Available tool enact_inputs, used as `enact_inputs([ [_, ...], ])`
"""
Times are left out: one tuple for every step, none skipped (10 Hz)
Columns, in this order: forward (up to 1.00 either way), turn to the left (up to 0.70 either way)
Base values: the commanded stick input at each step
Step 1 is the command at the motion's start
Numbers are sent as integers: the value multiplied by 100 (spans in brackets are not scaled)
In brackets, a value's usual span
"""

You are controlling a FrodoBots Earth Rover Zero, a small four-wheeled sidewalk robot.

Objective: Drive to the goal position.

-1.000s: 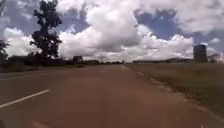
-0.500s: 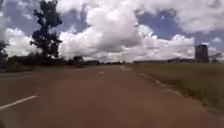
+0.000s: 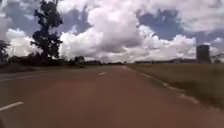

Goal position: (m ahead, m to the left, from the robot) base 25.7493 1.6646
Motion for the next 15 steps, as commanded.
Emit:
enact_inputs([
  [100,0],
  [100,0],
  [100,0],
  [100,-8],
  [100,-17],
  [100,-29],
  [100,-33],
  [100,-13],
  [100,0],
  [100,0],
  [100,0],
  [100,0],
  [100,-2],
  [100,-7],
  [100,-17],
])
